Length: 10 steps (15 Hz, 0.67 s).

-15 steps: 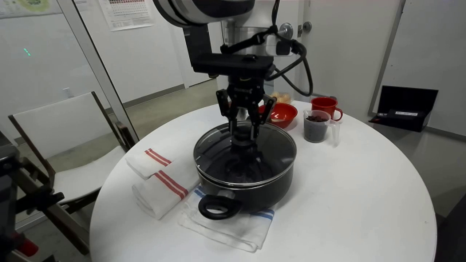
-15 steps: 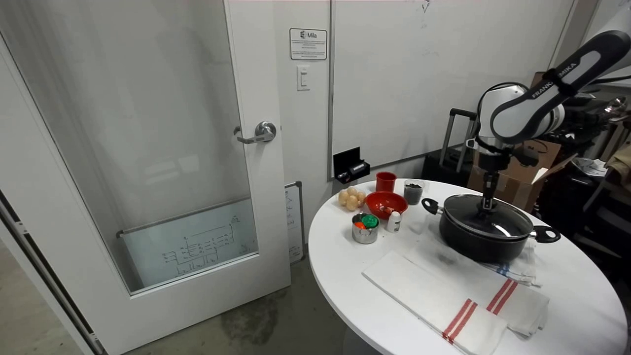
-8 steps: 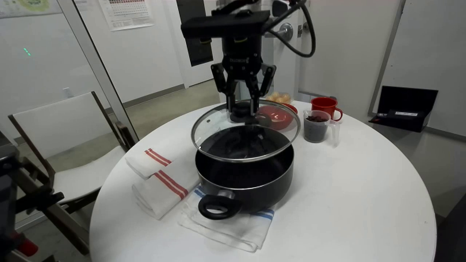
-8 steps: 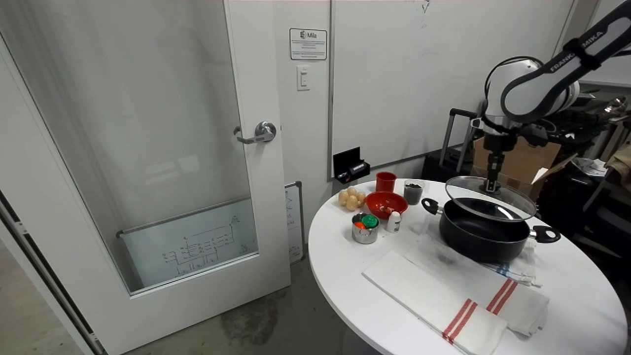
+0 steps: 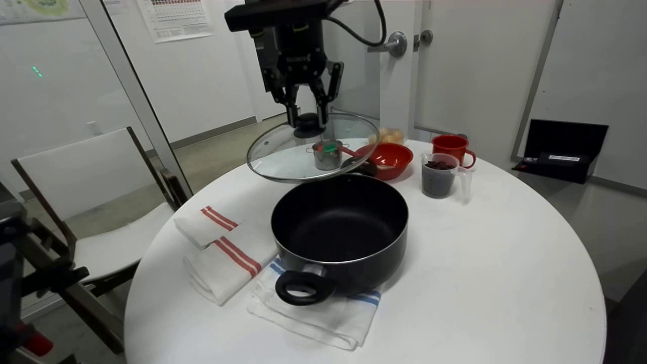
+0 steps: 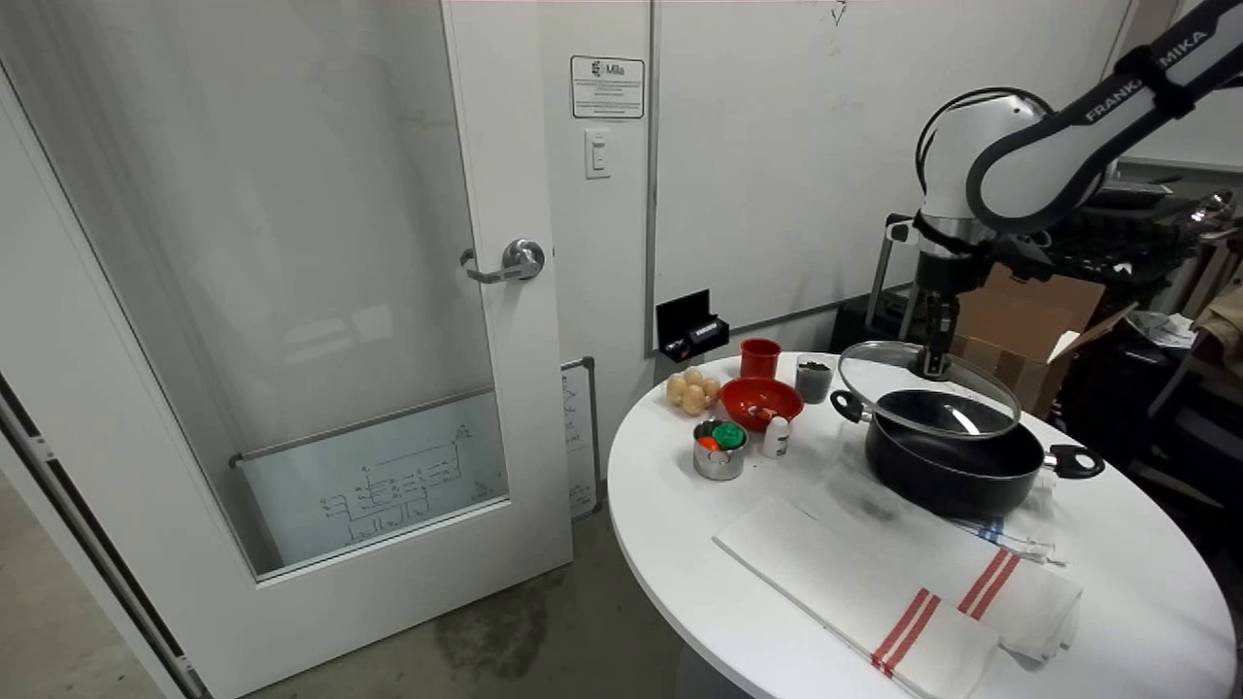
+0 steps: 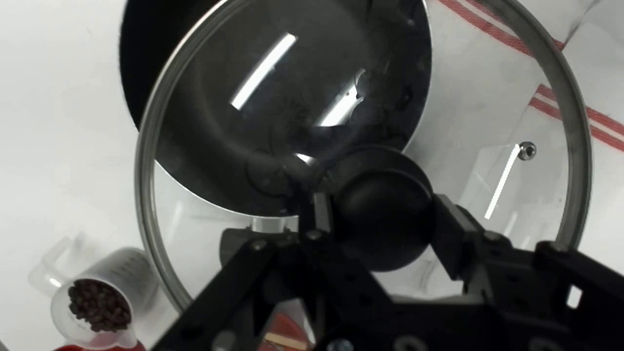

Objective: Remove the lid from the pot and put it on the table

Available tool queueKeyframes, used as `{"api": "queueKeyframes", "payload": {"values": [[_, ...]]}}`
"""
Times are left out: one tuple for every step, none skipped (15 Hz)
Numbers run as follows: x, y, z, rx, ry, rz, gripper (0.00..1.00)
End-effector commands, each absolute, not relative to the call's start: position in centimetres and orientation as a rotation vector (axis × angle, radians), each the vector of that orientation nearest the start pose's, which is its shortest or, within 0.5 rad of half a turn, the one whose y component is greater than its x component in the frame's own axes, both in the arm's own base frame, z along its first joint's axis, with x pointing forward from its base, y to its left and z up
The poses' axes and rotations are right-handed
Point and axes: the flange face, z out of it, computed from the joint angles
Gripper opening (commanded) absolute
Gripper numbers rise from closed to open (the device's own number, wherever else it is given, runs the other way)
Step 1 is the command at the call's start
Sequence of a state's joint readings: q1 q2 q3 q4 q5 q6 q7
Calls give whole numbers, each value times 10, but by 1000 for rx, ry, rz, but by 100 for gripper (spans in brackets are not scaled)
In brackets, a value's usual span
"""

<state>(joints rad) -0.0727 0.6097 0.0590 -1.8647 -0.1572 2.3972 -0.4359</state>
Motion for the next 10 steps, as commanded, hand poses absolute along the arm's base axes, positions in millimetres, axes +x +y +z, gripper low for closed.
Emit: {"api": "queueKeyframes", "payload": {"values": [[639, 31, 184, -3036, -1010, 159, 26], [641, 44, 181, -3023, -1048, 167, 26], [643, 55, 178, -3013, -1077, 173, 26], [645, 66, 175, -3001, -1109, 180, 26], [648, 76, 171, -2991, -1133, 186, 26], [651, 85, 167, -2980, -1158, 196, 26], [653, 94, 163, -2970, -1180, 199, 26], [656, 102, 157, -2958, -1196, 209, 26], [659, 111, 152, -2948, -1213, 221, 26], [660, 119, 147, -2938, -1236, 232, 26]]}}
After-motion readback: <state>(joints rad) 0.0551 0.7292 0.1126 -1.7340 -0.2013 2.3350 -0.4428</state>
